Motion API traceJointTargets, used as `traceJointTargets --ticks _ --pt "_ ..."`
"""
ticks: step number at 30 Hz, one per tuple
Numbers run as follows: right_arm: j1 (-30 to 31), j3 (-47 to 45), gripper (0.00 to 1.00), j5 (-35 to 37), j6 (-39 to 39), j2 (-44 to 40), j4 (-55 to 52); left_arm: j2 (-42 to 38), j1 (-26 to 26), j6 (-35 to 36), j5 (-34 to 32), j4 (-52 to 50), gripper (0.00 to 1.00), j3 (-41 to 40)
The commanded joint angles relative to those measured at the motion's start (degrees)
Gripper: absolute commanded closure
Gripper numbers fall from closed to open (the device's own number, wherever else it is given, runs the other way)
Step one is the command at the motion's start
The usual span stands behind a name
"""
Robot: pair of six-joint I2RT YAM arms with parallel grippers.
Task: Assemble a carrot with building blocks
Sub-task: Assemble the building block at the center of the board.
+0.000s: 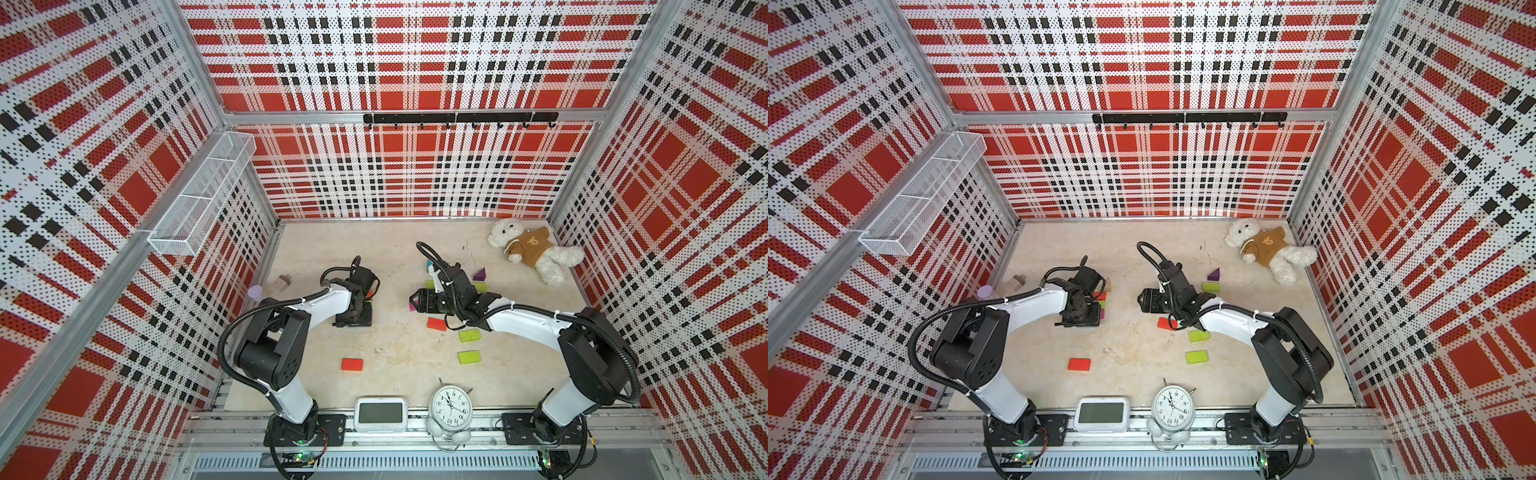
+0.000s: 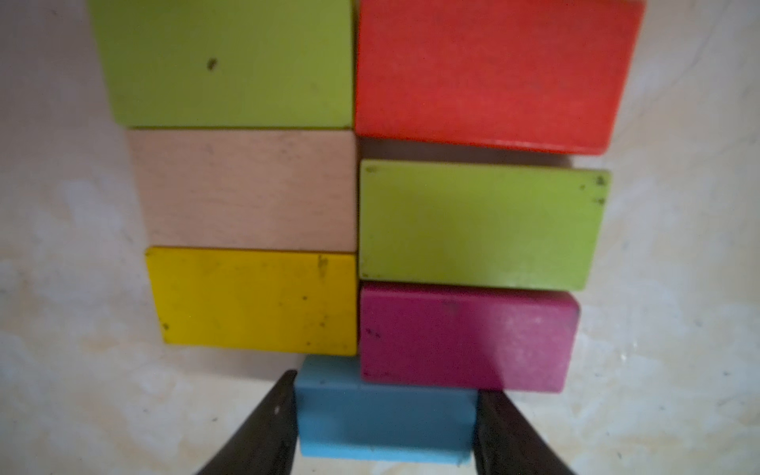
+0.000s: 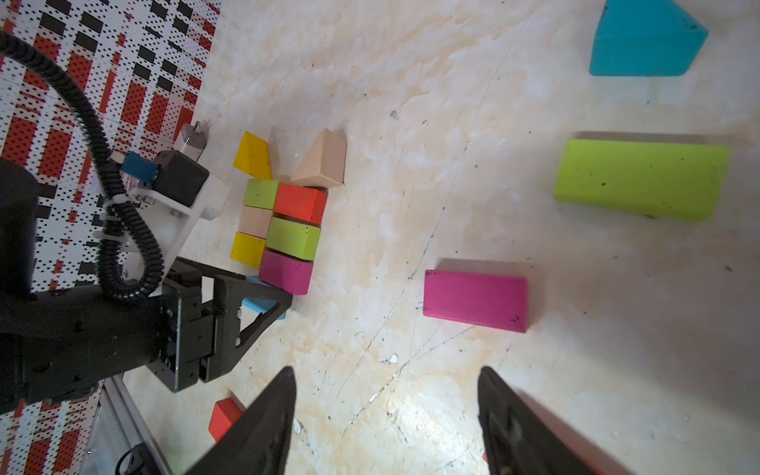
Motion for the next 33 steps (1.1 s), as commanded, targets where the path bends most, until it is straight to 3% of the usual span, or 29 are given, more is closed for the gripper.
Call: traceJointTargets --ticks 1,18,26,33 --pt "-0.2 1.4 0.29 -0.5 0.6 0.5 2.0 1.9 1.2 -0.1 -1.9 2.2 0.41 -0.1" --pt "-0.2 1.3 0.29 -0.7 1.1 0.7 2.4 2.1 1.8 0.1 -1.6 2.4 0.41 0.4" --pt "-0.2 1.3 0.29 -1.2 1.2 0.7 2.7 0.0 1.8 -0.6 -1.0 1.6 0.29 -0.8" --pt "-0.2 0.9 0.29 -1.6 1.5 0.6 3.3 -3.7 1.7 -1.4 -0.9 0.4 0.25 -2.1"
